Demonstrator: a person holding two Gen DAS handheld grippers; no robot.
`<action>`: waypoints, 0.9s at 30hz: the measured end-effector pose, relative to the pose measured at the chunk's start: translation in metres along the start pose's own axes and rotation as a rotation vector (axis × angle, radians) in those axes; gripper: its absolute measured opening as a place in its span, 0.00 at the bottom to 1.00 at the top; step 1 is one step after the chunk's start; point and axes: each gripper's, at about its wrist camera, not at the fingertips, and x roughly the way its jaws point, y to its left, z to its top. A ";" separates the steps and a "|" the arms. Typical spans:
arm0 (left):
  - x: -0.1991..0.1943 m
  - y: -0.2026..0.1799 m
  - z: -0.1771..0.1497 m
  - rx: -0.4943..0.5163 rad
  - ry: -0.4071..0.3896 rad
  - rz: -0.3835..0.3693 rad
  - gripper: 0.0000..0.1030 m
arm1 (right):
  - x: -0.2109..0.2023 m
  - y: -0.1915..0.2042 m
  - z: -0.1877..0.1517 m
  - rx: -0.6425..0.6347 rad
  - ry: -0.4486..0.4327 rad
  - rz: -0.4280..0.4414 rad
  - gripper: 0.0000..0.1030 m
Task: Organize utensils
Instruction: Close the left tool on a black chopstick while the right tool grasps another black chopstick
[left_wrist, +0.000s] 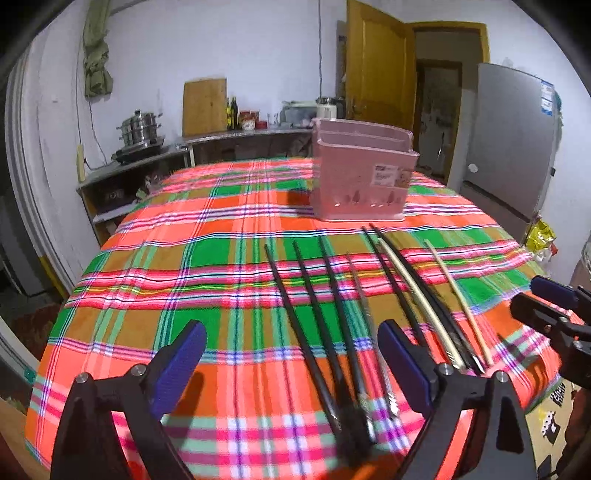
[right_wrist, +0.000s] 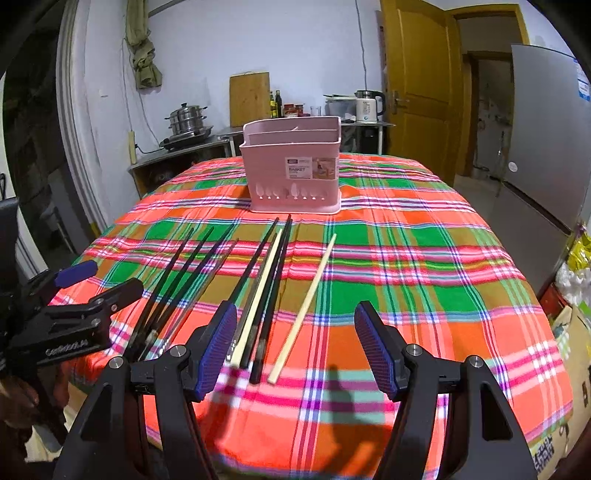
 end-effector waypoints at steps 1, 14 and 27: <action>0.004 0.003 0.003 -0.007 0.015 0.001 0.90 | 0.003 0.000 0.003 0.001 0.002 0.002 0.65; 0.082 0.043 0.041 -0.137 0.230 -0.025 0.63 | 0.077 -0.004 0.055 0.007 0.105 0.039 0.37; 0.109 0.044 0.051 -0.133 0.271 -0.054 0.50 | 0.144 -0.009 0.058 0.016 0.256 0.081 0.18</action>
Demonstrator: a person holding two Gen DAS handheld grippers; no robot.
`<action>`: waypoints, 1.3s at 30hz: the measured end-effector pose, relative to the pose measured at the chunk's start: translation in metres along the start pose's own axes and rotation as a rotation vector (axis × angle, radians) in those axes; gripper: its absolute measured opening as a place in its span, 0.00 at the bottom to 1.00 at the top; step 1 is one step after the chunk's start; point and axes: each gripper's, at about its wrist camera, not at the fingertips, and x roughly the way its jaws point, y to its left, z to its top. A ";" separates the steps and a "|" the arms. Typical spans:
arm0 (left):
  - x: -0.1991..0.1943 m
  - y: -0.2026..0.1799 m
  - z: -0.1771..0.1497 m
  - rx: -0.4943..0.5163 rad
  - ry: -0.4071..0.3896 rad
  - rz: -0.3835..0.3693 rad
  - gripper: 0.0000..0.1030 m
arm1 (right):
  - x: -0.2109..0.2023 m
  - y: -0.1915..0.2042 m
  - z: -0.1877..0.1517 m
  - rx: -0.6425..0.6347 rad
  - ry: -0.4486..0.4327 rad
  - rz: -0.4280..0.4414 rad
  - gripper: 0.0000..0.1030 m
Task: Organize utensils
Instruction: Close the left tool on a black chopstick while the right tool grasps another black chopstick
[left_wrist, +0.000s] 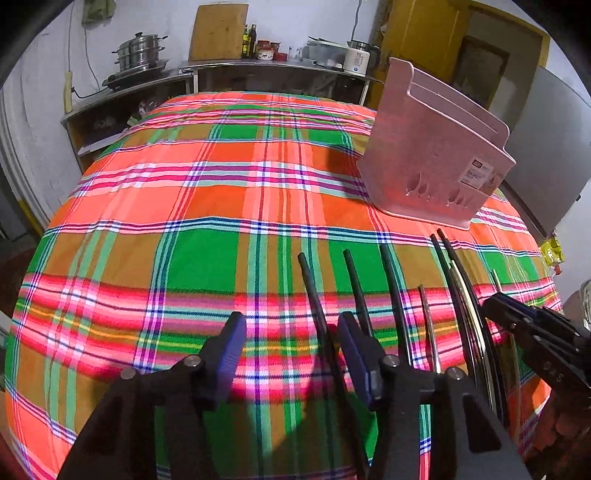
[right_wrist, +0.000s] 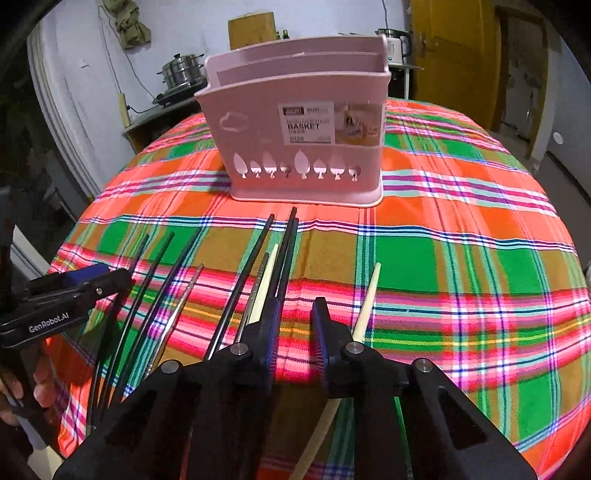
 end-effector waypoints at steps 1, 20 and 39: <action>0.001 -0.001 0.001 0.005 0.000 0.004 0.49 | 0.001 -0.001 0.001 0.002 0.000 0.002 0.18; 0.010 -0.013 0.008 0.069 0.019 0.057 0.48 | 0.014 0.002 0.017 -0.027 0.058 -0.018 0.17; 0.017 -0.006 0.033 -0.003 0.083 -0.083 0.05 | 0.028 -0.010 0.050 -0.004 0.111 0.007 0.08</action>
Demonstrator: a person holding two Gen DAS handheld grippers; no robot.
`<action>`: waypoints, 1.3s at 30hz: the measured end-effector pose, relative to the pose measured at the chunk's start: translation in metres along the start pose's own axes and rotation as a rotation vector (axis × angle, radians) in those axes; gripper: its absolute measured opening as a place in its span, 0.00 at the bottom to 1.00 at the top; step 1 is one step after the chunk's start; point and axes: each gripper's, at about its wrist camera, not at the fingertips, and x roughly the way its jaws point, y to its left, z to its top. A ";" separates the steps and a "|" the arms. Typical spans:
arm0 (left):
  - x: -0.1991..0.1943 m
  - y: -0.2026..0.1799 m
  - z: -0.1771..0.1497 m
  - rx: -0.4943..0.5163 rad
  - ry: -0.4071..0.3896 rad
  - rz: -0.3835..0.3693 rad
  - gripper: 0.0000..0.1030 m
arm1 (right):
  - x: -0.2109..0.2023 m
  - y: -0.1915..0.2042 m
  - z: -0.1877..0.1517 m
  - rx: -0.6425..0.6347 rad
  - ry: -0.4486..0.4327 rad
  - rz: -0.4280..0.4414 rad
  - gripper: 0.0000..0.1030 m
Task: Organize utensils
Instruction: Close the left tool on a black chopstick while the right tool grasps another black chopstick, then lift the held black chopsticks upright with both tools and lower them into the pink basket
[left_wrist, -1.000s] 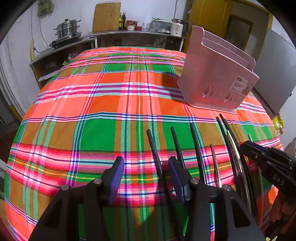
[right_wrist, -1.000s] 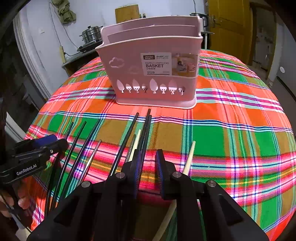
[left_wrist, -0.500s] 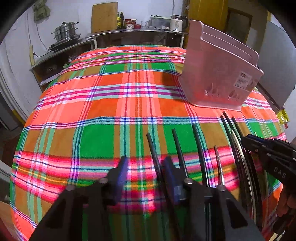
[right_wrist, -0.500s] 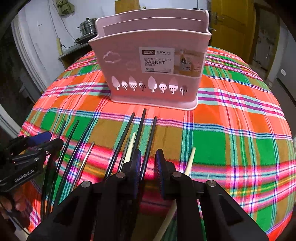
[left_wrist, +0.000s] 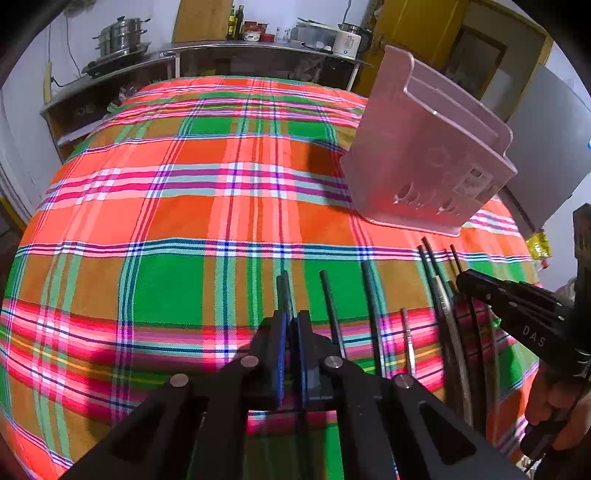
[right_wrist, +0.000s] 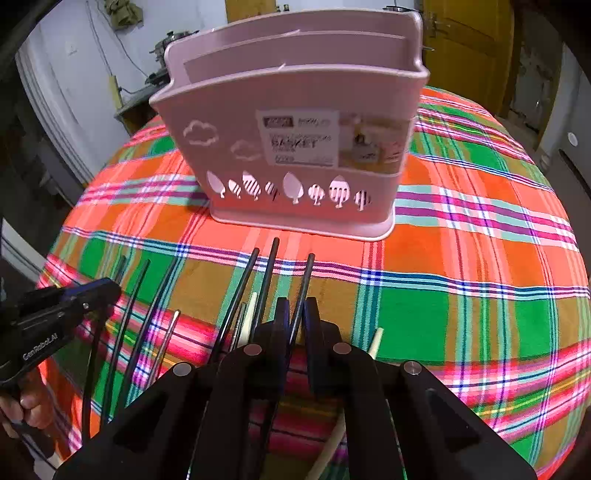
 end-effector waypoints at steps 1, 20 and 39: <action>-0.002 0.000 0.001 0.001 -0.002 -0.006 0.04 | -0.004 -0.001 0.000 0.003 -0.006 0.006 0.08; -0.122 -0.026 0.036 0.103 -0.190 -0.059 0.04 | -0.109 0.006 0.023 -0.020 -0.203 0.060 0.05; -0.187 -0.069 0.071 0.172 -0.289 -0.089 0.04 | -0.185 0.013 0.036 -0.042 -0.393 0.038 0.04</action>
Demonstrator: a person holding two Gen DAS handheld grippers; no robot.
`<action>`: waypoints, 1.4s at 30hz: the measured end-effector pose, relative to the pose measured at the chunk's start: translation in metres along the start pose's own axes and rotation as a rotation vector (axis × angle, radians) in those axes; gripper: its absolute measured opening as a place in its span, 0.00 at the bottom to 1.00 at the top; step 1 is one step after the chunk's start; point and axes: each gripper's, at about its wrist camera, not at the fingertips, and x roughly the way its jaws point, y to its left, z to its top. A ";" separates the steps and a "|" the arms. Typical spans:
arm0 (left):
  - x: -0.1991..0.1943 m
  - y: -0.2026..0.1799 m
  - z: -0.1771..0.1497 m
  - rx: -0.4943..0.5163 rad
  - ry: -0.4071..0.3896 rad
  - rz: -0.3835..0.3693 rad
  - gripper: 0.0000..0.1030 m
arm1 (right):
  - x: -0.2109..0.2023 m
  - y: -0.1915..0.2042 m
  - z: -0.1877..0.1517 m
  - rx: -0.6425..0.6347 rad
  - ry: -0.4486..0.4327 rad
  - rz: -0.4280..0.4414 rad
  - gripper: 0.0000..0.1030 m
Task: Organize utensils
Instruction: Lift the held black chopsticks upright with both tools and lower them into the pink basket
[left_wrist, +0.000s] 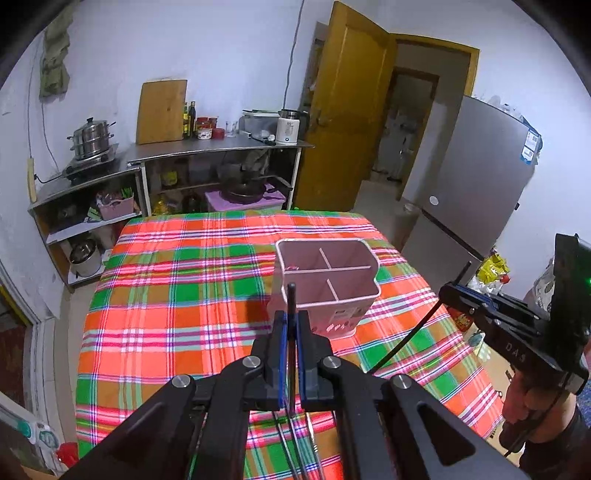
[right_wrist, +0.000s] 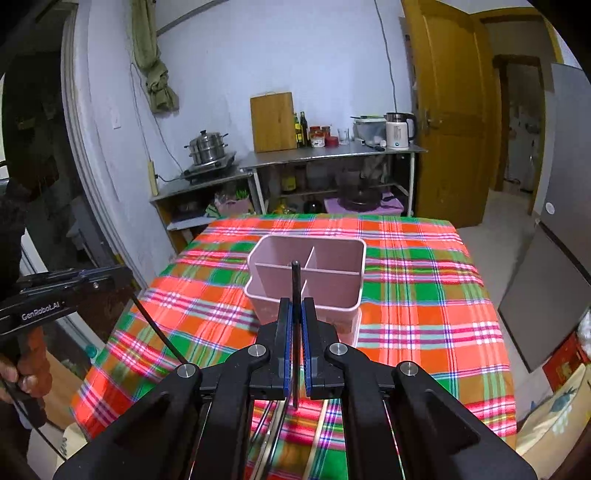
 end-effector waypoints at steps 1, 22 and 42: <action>0.000 -0.001 0.004 0.003 -0.001 -0.004 0.04 | -0.001 0.000 0.003 0.001 -0.006 0.001 0.04; 0.010 -0.017 0.121 -0.022 -0.137 -0.049 0.04 | 0.002 -0.007 0.090 0.059 -0.194 0.007 0.04; 0.119 0.025 0.072 -0.109 0.007 -0.067 0.06 | 0.099 -0.017 0.050 0.110 -0.004 0.032 0.05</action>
